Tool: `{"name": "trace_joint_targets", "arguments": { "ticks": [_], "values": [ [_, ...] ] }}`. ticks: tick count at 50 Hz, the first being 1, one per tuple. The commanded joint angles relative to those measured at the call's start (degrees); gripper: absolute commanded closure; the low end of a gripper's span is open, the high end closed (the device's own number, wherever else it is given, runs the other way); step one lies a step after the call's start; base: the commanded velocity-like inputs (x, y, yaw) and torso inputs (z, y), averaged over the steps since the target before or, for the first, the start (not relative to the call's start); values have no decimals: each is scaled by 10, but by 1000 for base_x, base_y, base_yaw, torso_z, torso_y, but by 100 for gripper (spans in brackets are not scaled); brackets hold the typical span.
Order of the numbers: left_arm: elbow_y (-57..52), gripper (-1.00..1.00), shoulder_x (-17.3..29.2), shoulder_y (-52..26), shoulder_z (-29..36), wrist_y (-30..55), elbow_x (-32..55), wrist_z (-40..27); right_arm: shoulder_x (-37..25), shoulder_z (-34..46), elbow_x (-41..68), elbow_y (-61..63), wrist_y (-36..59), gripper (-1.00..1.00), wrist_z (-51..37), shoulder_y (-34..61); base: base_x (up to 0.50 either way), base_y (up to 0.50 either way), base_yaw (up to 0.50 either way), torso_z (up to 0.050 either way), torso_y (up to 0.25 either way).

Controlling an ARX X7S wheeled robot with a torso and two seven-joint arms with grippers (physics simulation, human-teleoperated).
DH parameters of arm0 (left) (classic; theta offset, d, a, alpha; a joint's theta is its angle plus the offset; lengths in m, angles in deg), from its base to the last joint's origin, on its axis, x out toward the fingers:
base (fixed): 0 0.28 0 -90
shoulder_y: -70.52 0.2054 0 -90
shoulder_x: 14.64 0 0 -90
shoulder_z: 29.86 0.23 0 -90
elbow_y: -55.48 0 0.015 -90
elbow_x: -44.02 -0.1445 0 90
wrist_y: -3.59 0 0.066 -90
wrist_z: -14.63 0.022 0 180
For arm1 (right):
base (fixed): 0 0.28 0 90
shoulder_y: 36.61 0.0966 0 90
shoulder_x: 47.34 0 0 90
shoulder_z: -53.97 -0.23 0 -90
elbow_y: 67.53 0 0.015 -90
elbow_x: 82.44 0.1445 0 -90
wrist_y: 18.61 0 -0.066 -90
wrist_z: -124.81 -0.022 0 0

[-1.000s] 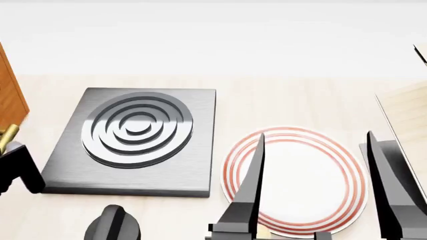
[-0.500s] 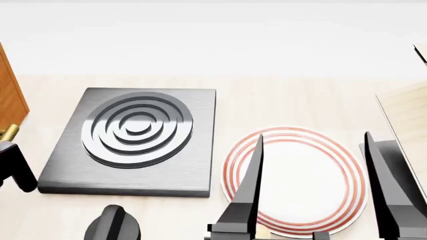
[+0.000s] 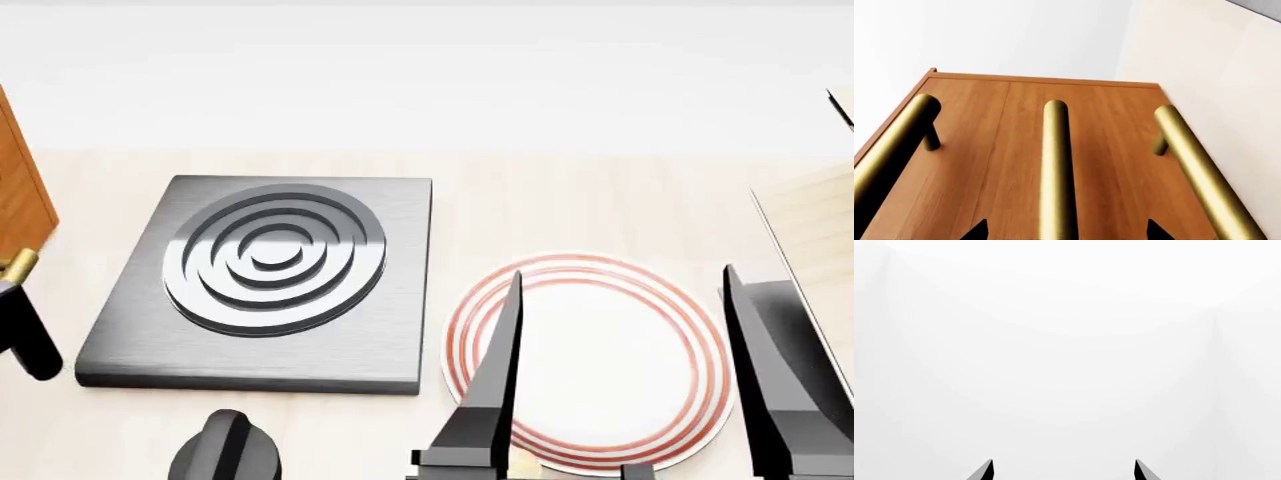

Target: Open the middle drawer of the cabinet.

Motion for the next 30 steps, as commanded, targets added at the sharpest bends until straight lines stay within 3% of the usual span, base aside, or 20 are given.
{"name": "trace_joint_targets", "arguments": {
  "ticks": [1, 19, 20, 30],
  "values": [
    [8, -100, -9, 4, -11, -16, -3, 20, 5, -8, -8, 3, 4, -100, 8, -1, 0, 0, 0, 0, 0],
    [12, -100, -9, -1, -12, -12, -3, 19, 0, -6, -4, 7, 9, -100, 2, 0, 0, 0, 0, 0, 0],
    [11, 100, -9, -1, -12, -11, -3, 19, 0, -6, -4, 7, 9, -100, 2, 0, 0, 0, 0, 0, 0],
    [14, 100, -9, -3, -12, -12, -4, 17, -1, -5, -2, 6, 9, -100, -1, 0, 0, 0, 0, 0, 0]
  ]
}}
